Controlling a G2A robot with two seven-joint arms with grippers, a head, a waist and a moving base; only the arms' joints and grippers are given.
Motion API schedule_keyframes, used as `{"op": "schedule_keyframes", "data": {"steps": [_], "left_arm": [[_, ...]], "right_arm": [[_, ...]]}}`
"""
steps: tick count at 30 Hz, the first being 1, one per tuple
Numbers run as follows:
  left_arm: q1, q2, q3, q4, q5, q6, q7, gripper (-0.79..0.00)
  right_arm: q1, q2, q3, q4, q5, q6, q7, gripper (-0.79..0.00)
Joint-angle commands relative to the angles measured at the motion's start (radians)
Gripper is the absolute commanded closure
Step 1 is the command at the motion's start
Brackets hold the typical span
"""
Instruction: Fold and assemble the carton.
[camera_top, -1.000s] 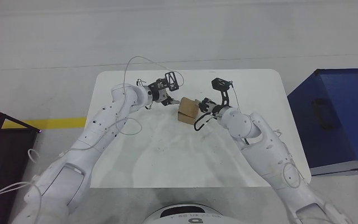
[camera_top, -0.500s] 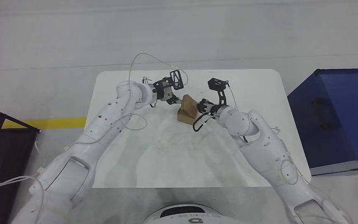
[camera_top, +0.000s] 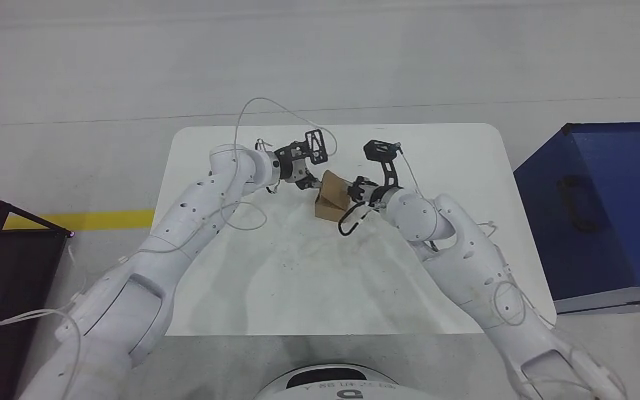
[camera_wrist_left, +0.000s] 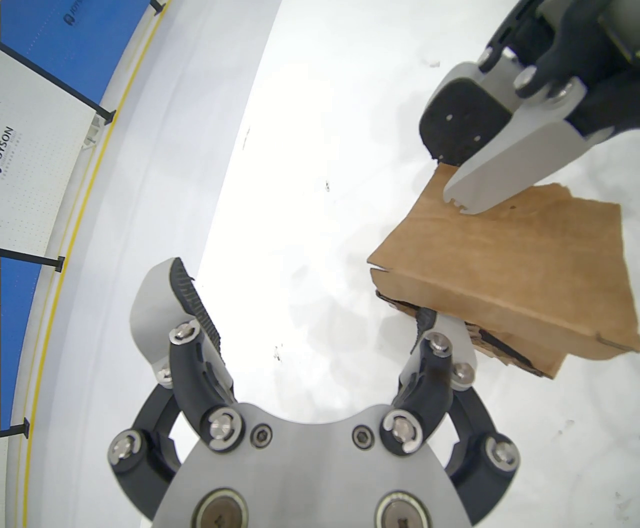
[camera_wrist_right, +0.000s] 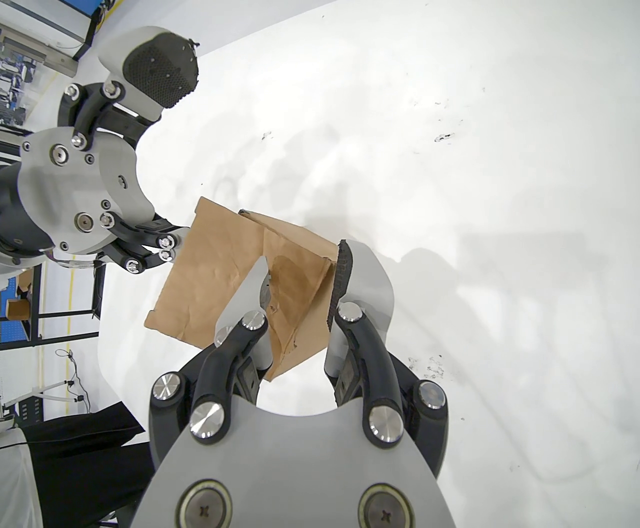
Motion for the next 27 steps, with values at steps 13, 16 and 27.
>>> {"op": "schedule_keyframes", "data": {"steps": [13, 16, 27], "left_arm": [[-0.009, 0.006, -0.01, 0.016, 0.026, -0.073, 0.034, -0.785], [-0.006, 0.015, -0.022, 0.009, 0.034, -0.097, 0.051, -0.785], [0.026, 0.067, -0.106, -0.023, 0.065, -0.166, 0.054, -0.785]], "right_arm": [[-0.004, -0.006, 0.002, 0.025, -0.023, 0.009, 0.004, -0.283], [-0.008, -0.006, 0.008, 0.028, -0.024, 0.007, 0.005, -0.28], [-0.029, -0.005, 0.03, 0.003, -0.022, -0.014, 0.012, -0.286]]}}
